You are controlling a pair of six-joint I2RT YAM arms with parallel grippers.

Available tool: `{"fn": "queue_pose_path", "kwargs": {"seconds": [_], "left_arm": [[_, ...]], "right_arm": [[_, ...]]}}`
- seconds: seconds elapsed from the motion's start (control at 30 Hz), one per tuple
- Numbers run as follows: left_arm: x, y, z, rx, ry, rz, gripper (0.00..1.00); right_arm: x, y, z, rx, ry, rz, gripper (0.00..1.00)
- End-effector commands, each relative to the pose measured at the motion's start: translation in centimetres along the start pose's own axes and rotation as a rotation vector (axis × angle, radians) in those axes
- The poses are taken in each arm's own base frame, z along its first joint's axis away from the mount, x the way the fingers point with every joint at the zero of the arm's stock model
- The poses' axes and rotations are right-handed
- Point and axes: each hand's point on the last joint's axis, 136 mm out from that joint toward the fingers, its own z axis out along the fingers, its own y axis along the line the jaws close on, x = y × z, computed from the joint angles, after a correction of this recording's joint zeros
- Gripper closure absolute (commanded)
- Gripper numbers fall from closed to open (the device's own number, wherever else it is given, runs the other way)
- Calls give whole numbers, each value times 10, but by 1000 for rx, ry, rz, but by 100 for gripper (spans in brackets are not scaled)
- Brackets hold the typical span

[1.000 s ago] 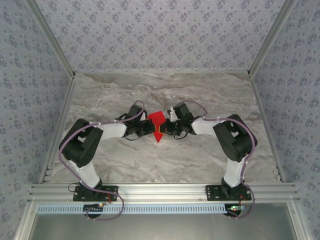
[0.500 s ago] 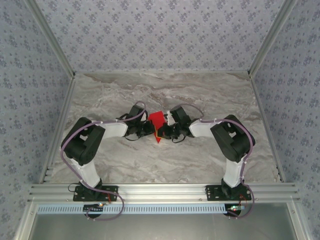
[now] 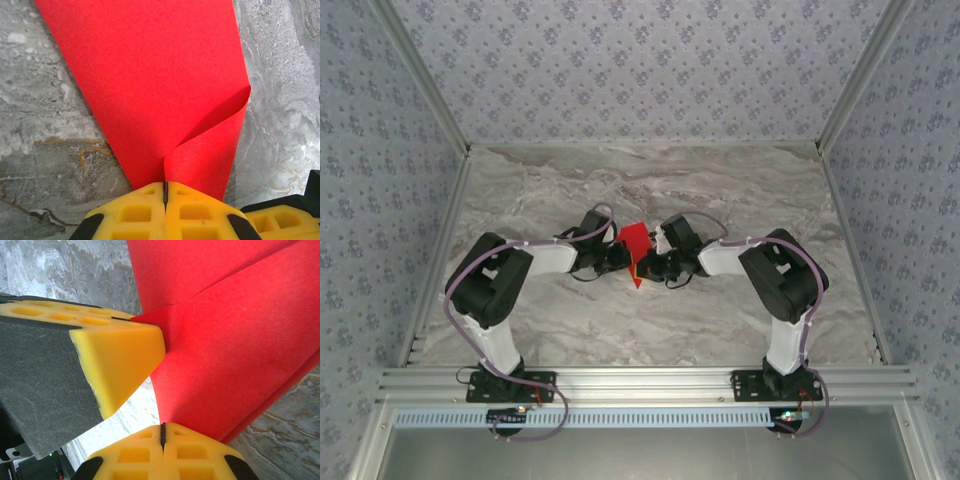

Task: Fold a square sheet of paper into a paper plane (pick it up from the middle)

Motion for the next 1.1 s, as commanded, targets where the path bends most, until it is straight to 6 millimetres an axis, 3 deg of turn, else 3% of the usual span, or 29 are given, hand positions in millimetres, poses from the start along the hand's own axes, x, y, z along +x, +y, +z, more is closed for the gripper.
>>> {"fn": "queue_pose_path", "kwargs": {"seconds": [0.0, 0.67, 0.77, 0.9, 1.07], "left_arm": [[-8, -6, 4, 9, -13, 36, 98], [-13, -1, 3, -40, -22, 54, 98], [-19, -4, -6, -57, -43, 63, 94], [-30, -11, -30, -75, -125, 58, 81], [-27, -19, -40, -18, -150, 39, 81]], "right_arm": [[9, -7, 2, 27, 22, 2, 100], [19, -31, 11, 90, 43, 58, 100], [19, -32, 11, 96, 39, 67, 100], [20, -34, 12, 102, 42, 76, 100], [20, -35, 12, 102, 45, 79, 100]]}}
